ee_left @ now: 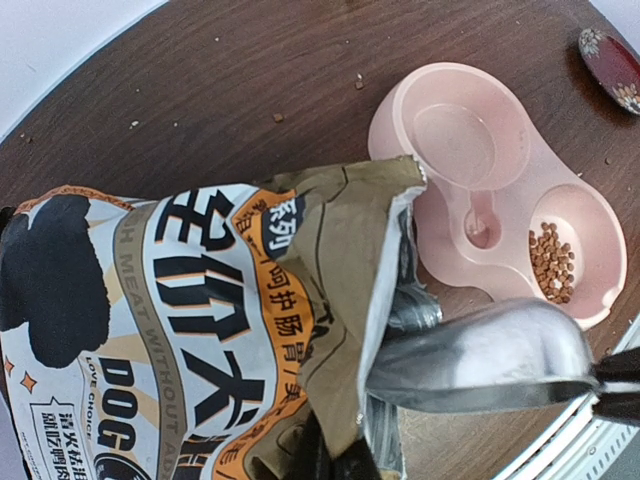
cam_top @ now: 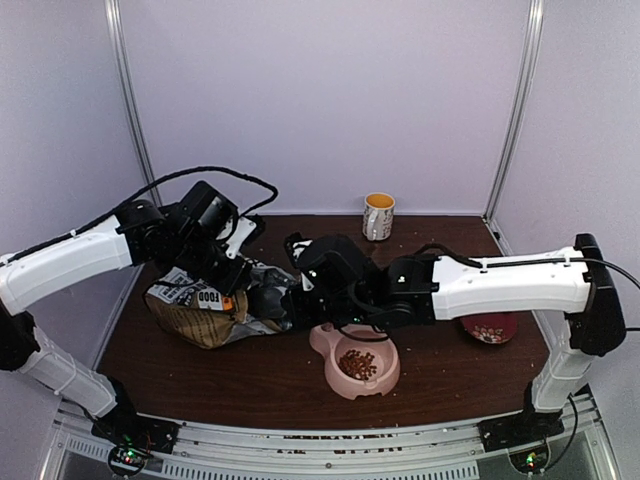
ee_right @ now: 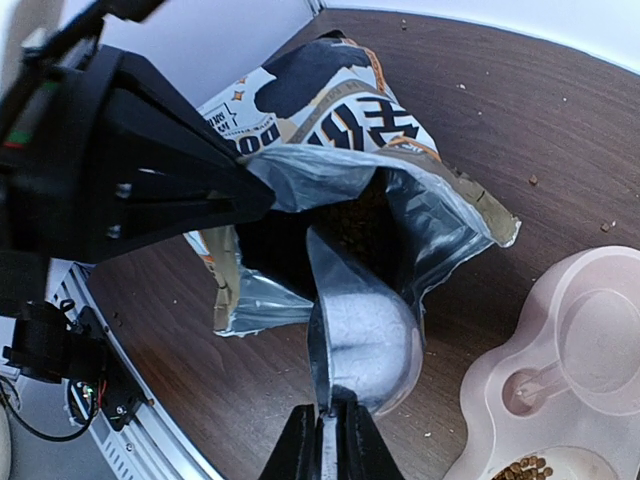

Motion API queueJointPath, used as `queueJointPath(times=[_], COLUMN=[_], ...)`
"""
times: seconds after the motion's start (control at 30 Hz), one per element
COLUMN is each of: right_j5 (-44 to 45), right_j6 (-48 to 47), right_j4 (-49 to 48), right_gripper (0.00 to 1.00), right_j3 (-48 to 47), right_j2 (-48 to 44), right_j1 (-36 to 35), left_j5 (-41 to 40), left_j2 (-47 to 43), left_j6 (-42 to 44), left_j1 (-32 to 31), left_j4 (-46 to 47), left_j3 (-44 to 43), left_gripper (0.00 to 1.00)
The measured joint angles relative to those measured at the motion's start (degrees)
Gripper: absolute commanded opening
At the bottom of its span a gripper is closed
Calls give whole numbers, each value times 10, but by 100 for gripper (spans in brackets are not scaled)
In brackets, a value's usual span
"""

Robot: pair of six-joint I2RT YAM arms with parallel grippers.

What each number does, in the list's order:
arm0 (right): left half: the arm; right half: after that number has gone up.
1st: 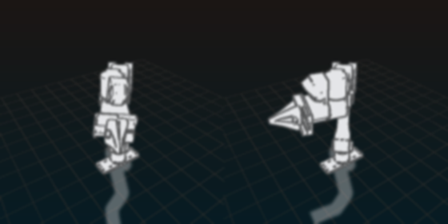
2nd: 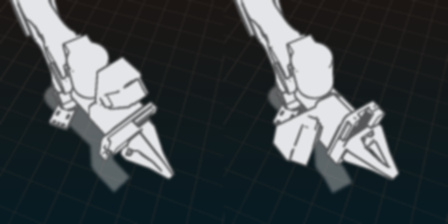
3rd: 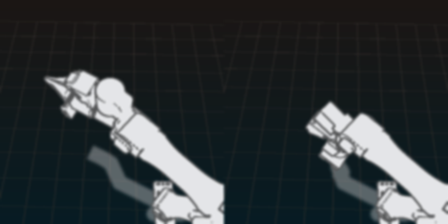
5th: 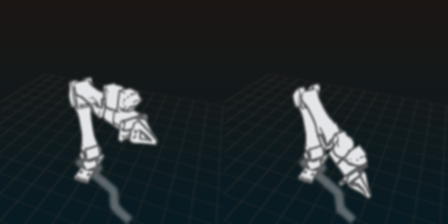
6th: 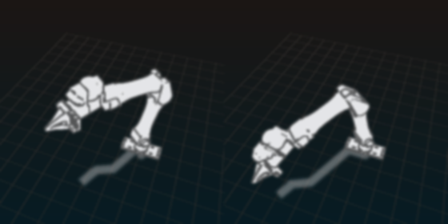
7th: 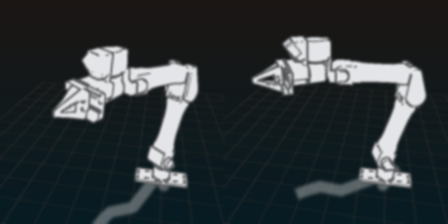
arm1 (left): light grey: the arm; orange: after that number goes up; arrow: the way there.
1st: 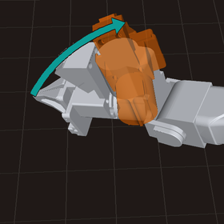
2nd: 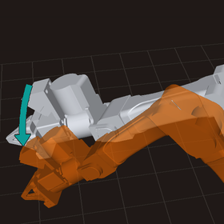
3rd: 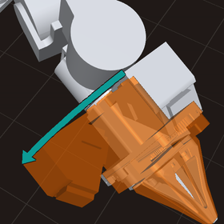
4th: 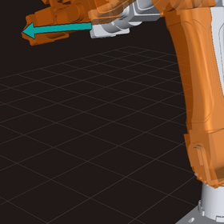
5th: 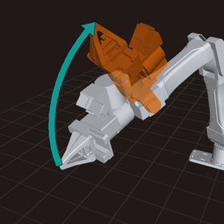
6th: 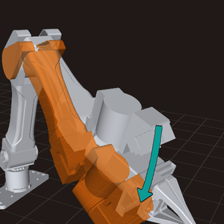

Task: Serve the pet food
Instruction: Insert the spatula into the pet food bag.

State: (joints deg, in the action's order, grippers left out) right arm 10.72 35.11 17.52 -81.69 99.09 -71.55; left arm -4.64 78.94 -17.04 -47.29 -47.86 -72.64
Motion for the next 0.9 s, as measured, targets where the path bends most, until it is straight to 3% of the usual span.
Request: queueJointPath(times=[0.57, 0.9], right_j5=[-108, -155], right_j6=[0, -2], right_j4=[-5, -3], right_gripper=[0, 0], right_j3=[-64, -63], right_j2=[99, 108], right_j1=[45, 40], left_j5=[8, 8], left_j2=[-8, -15], left_j6=[0, 0], left_j1=[0, 0], left_j4=[2, -3], left_j3=[10, 16], left_gripper=[0, 0])
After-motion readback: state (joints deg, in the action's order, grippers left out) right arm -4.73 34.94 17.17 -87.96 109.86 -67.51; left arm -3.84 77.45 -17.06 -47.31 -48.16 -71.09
